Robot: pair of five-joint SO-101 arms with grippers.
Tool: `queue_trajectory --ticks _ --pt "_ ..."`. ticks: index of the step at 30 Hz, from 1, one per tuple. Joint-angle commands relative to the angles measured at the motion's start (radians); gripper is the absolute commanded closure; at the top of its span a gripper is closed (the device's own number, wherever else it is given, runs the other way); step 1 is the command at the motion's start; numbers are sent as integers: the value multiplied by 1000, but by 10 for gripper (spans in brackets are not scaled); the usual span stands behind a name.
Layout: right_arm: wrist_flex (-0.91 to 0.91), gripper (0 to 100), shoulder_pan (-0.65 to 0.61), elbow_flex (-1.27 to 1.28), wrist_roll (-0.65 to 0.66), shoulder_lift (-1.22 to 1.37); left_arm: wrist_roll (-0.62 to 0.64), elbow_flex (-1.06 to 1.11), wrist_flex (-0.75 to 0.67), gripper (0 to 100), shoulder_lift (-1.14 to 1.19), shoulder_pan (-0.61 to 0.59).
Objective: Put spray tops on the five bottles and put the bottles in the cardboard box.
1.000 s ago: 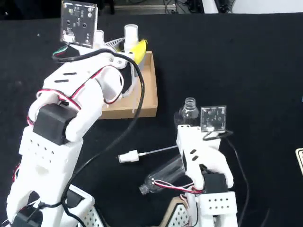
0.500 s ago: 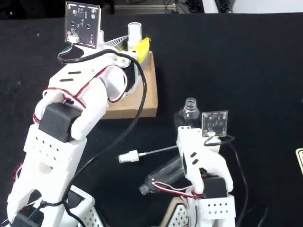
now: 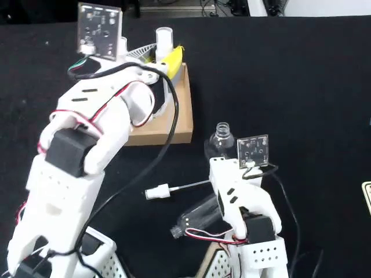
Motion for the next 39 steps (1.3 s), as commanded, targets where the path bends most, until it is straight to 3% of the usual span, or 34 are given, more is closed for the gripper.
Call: queue_trajectory --ticks 1,5,12,15,19,22,26,39 --pt "5 984 -23 -5 12 -87 0 -15 -29 970 -92 7" --pt "5 984 -25 -5 12 -87 0 36 -58 970 -109 5" --pt "-3 983 -25 -5 6 -87 0 237 -359 970 -117 7" --pt "-5 983 -26 -5 5 -87 0 286 -425 970 -117 8" --pt "2 983 -95 -5 5 -87 6 295 -431 970 -117 18" --pt "3 983 -133 -5 8 -87 0 302 -427 970 -117 88" --pt "3 983 -135 -5 12 -87 0 340 -434 970 -117 137" --pt "3 983 -135 -5 12 -87 2 341 -436 970 -117 137"
